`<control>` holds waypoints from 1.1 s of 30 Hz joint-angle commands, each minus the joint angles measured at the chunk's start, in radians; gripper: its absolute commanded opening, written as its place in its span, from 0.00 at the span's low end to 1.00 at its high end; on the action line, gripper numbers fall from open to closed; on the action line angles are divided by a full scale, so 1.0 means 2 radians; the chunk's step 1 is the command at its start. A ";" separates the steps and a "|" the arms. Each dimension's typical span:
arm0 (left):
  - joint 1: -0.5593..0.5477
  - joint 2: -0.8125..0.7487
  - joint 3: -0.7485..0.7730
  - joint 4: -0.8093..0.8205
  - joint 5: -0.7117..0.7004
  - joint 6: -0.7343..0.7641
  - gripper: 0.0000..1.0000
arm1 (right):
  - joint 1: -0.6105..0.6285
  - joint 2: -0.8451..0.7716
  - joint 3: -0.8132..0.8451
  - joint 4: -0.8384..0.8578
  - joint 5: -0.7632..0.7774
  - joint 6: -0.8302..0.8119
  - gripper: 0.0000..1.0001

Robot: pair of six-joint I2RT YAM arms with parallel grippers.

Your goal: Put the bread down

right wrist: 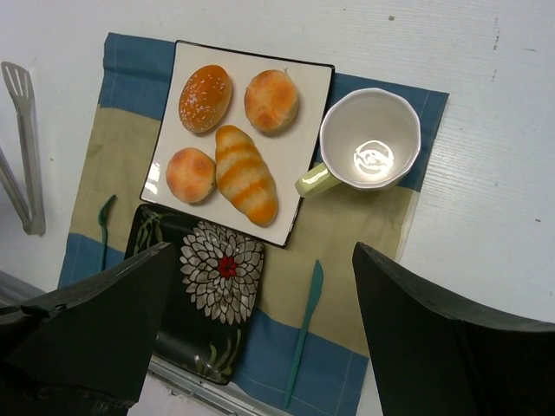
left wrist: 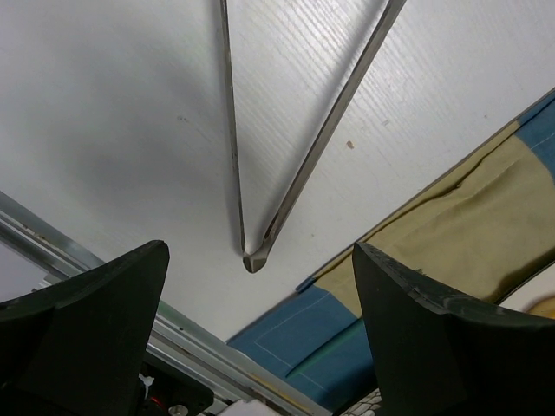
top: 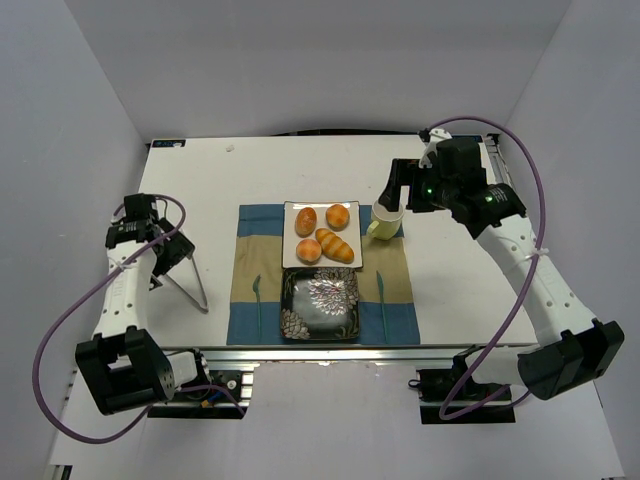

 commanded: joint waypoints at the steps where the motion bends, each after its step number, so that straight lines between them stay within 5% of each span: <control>1: 0.003 -0.017 -0.023 0.016 0.020 0.011 0.98 | 0.001 -0.008 0.016 0.017 0.012 -0.001 0.89; 33: 0.017 0.067 -0.066 0.095 0.042 0.065 0.98 | 0.001 -0.059 -0.097 0.076 -0.007 0.017 0.89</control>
